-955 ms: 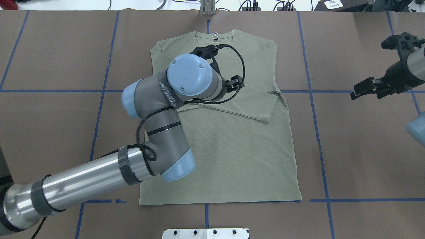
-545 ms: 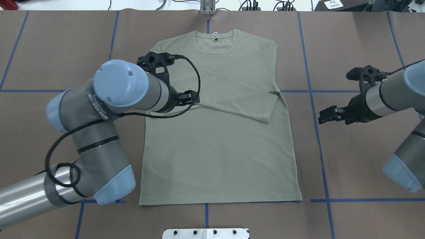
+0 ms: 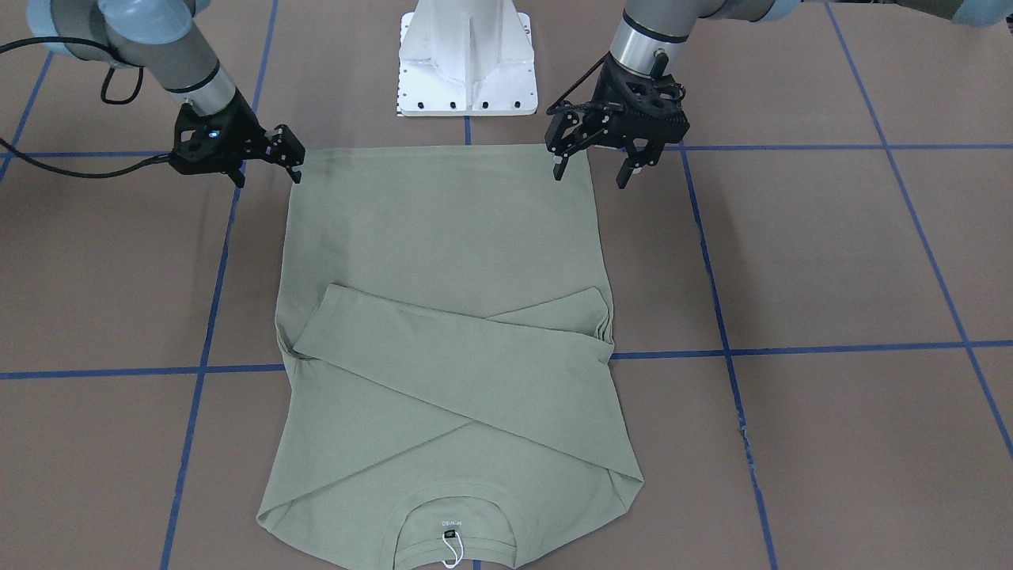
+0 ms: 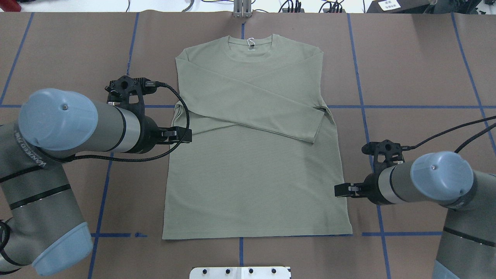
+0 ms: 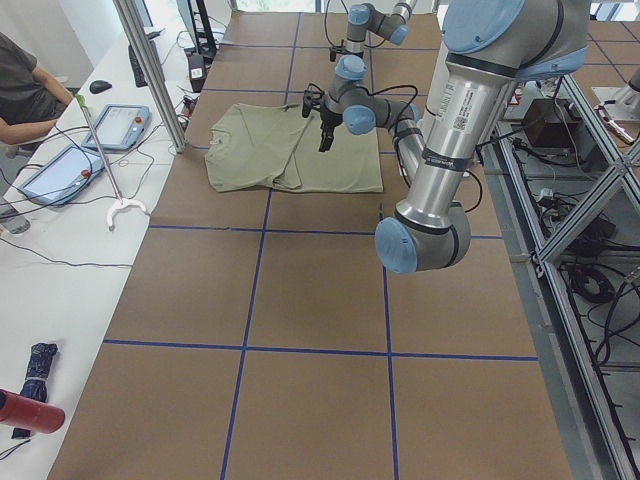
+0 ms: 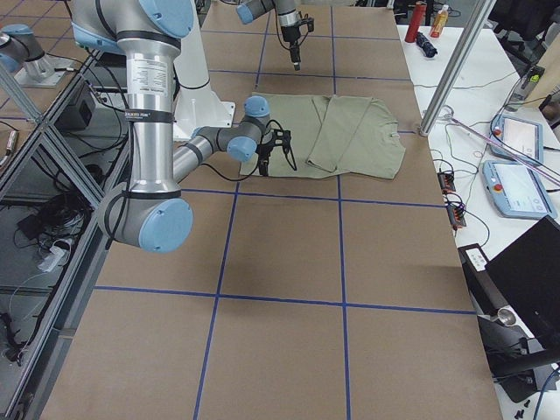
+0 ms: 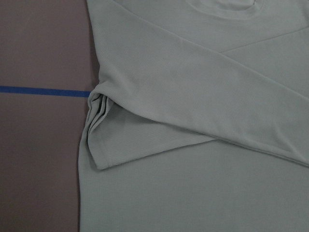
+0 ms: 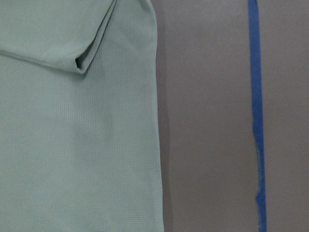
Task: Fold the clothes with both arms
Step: 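Move both grippers to the hem corners nearest the robot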
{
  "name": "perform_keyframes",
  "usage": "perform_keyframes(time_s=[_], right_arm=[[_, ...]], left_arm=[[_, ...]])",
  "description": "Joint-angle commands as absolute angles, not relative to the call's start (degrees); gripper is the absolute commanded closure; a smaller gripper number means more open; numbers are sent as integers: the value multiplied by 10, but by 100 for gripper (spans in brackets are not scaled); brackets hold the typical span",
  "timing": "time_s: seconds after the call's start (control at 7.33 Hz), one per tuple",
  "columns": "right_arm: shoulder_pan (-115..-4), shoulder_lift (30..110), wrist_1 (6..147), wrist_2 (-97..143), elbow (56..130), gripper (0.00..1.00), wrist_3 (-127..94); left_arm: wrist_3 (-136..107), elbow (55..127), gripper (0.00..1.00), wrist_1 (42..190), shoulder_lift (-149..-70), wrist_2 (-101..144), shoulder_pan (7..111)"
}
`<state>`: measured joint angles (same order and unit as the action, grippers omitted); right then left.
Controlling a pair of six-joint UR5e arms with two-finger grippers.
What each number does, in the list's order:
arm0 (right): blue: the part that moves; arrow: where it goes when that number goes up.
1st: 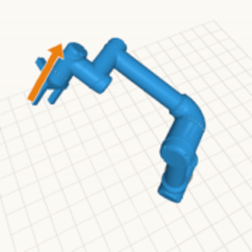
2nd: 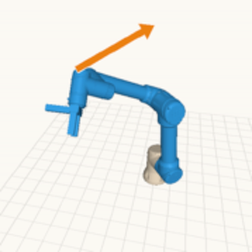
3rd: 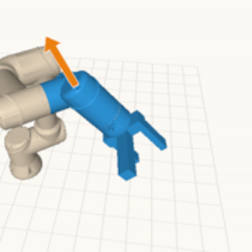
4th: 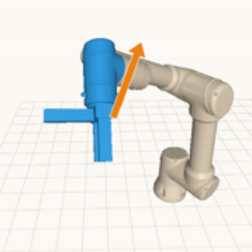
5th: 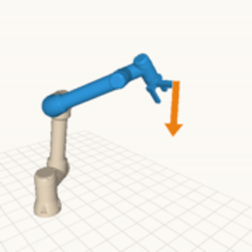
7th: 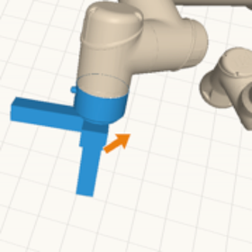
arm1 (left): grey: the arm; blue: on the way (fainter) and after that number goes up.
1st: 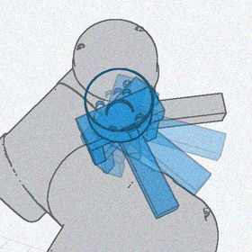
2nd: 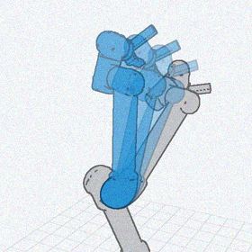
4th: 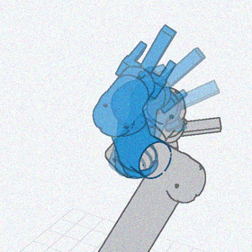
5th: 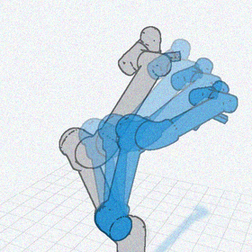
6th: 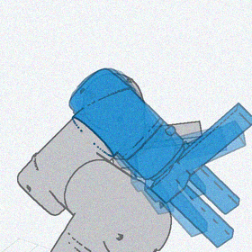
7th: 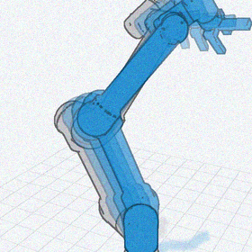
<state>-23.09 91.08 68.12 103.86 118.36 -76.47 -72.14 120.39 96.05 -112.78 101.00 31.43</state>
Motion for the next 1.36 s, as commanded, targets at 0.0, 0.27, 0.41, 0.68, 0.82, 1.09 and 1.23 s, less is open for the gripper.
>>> perform_keyframes(time_s=[0.0,0.27,0.41,0.68,0.82,1.09,1.23], right_arm=[[-175,911,682,1004,1175,0,-794],[-161,911,683,1005,1166,1,-794],[-160,911,684,1010,1163,2,-794],[-157,911,685,1015,1157,14,-794],[-157,911,684,1015,1156,27,-794],[-157,910,684,1027,1158,66,-794],[-158,911,683,1028,1158,81,-794]], left_arm=[[-722,1208,0,960,-1125,1011,312],[-724,1208,0,960,-1127,1011,311],[-724,1208,0,960,-1128,1011,310],[-724,1210,0,960,-1129,1011,310],[-724,1213,0,960,-1129,1011,311],[-723,1213,0,960,-1128,1011,311],[-722,1212,0,960,-1127,1011,311]])
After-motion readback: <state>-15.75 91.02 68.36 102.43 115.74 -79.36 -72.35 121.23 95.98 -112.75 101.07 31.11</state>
